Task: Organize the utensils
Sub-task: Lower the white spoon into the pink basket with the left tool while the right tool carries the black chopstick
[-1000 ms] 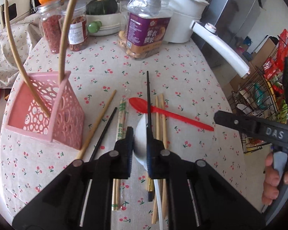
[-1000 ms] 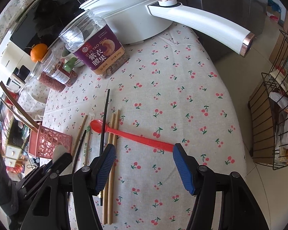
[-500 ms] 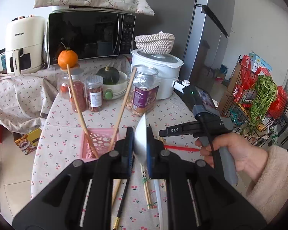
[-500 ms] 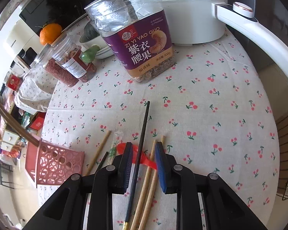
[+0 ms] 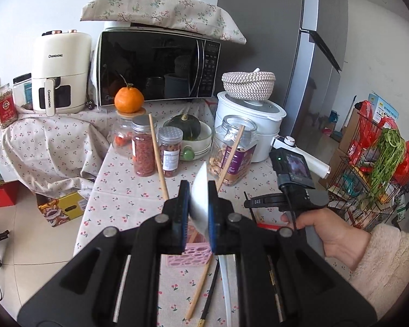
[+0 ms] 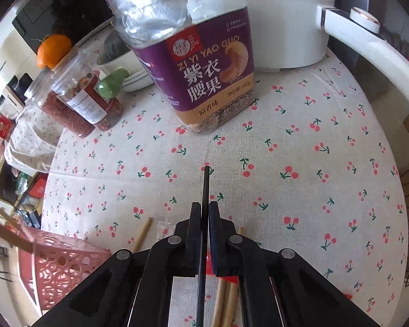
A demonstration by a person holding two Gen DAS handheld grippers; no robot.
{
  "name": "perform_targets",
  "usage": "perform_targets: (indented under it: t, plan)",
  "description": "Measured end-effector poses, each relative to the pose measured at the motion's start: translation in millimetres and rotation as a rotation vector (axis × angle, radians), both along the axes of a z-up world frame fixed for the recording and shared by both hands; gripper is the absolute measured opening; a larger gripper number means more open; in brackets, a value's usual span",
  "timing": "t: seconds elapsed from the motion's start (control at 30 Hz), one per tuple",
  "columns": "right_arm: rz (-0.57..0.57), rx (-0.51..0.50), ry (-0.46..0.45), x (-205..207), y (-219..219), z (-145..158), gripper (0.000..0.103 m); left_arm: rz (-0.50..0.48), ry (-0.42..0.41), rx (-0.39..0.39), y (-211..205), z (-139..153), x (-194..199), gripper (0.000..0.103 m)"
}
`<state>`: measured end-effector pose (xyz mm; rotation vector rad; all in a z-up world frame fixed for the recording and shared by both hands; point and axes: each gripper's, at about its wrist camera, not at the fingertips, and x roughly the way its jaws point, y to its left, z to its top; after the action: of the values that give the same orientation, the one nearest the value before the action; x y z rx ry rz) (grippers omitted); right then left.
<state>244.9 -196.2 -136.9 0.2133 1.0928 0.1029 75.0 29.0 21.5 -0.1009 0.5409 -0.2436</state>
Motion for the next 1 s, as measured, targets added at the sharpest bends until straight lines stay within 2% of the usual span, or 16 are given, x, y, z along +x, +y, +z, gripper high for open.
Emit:
perform_targets:
  t: [0.2, 0.5, 0.73, 1.0]
  plan:
    - [-0.009, 0.073, -0.156, -54.9, -17.7, 63.0, 0.005, 0.048, -0.041, -0.025, -1.7, 4.9, 2.3, 0.013]
    - [0.020, 0.107, -0.370, -133.5, -19.2, 138.3, 0.005, 0.125, -0.142, -0.036, -10.4, 14.3, 0.2, 0.013]
    - [0.057, 0.118, -0.483, -161.9, -6.0, 166.4, 0.005, 0.204, -0.236, -0.014, -5.5, 17.0, 6.7, 0.013]
    - [0.110, 0.109, -0.580, -178.8, 8.5, 192.0, 0.005, 0.262, -0.262, 0.007, -0.9, 6.8, 27.5, 0.013]
